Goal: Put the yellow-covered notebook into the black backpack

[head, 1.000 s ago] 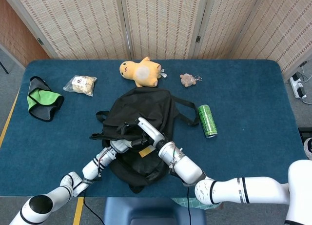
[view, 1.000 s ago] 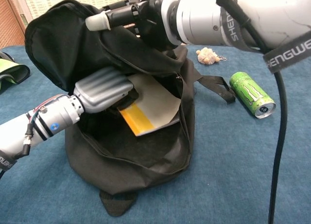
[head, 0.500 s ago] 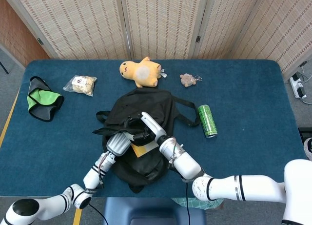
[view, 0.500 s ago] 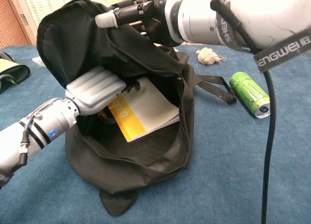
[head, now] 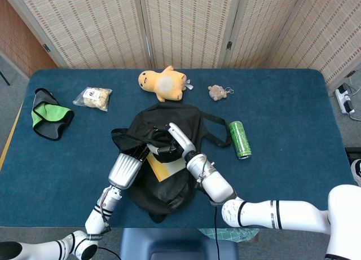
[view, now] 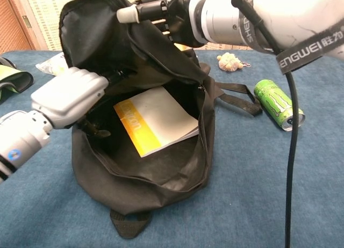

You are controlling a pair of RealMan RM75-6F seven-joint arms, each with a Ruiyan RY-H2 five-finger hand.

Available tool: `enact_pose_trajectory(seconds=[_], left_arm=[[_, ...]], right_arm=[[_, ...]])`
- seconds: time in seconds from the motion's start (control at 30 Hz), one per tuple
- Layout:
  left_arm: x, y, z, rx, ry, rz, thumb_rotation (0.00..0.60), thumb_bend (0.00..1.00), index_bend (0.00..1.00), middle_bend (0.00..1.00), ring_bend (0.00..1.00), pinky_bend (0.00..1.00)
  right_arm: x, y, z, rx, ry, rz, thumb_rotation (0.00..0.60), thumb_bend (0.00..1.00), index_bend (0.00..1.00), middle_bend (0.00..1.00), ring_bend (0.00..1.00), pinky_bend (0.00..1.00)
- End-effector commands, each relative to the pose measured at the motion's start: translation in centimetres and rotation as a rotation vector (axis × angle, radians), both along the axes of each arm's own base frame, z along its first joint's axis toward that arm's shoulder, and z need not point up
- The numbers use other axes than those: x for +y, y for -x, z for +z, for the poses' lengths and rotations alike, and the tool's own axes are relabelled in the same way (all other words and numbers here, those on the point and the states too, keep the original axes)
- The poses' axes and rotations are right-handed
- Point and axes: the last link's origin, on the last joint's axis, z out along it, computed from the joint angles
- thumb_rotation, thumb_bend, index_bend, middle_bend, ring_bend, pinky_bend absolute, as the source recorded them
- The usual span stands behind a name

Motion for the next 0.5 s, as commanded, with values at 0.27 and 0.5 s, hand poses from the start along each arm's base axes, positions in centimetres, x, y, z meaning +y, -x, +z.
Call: enact_pose_trajectory(seconds=[0.27,0.5], left_arm=[[-3.9,2.5,2.7,-0.184,0.028,-0.011,0.6,0.09,0.38,0.44,0.42,0.34],[-5.9,5.0,5.4,-0.26,0.023,0.083,0.6,0.11,0.49,0.54,0.47,0.48]], right_arm=[[-0.8,1.1,-0.4,-0.002,-0.009,-0.035,0.6,0.68,0.8,0.39,0.27,0.28],[-0.9,2.0,-0.6,0.02,-0.01,-0.017,0.6,0.66,0.77,0.38,0.26,0.28]])
